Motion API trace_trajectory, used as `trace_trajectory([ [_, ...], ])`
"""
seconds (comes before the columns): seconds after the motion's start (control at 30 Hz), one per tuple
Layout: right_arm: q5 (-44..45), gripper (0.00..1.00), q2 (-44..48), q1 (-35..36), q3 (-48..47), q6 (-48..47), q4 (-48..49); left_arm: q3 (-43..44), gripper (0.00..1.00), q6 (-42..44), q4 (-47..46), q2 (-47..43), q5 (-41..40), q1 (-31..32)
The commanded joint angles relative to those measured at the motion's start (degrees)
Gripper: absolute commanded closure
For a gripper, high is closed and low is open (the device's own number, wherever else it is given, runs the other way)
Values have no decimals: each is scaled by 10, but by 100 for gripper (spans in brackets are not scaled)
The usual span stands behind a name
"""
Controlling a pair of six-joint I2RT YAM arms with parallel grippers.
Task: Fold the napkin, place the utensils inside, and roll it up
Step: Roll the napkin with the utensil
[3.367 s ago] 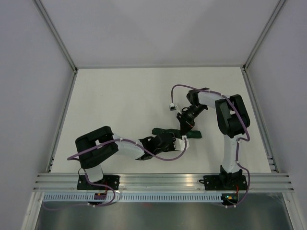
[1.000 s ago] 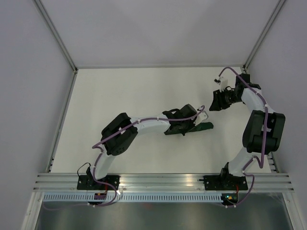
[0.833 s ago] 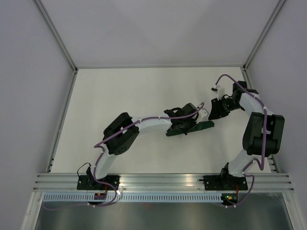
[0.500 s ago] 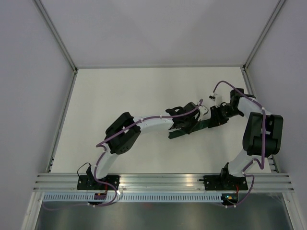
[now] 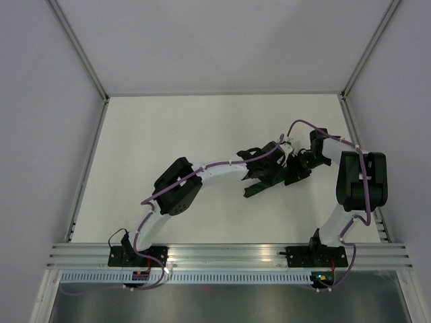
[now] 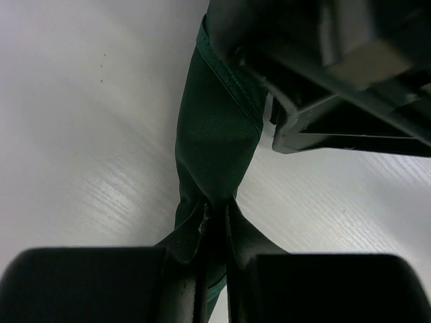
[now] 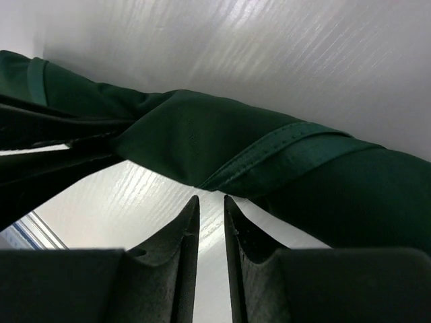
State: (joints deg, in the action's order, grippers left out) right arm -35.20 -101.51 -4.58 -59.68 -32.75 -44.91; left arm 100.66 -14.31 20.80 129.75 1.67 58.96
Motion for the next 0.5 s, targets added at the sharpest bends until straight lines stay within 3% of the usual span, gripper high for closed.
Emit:
trace_trajectory([
  [0.0,21,74,-25,6,-11,23,22,0,88,-50,69,60,8,5],
  [0.47,45,76,-95,16,-92,89,60,67,67,-88,56,99,29,8],
])
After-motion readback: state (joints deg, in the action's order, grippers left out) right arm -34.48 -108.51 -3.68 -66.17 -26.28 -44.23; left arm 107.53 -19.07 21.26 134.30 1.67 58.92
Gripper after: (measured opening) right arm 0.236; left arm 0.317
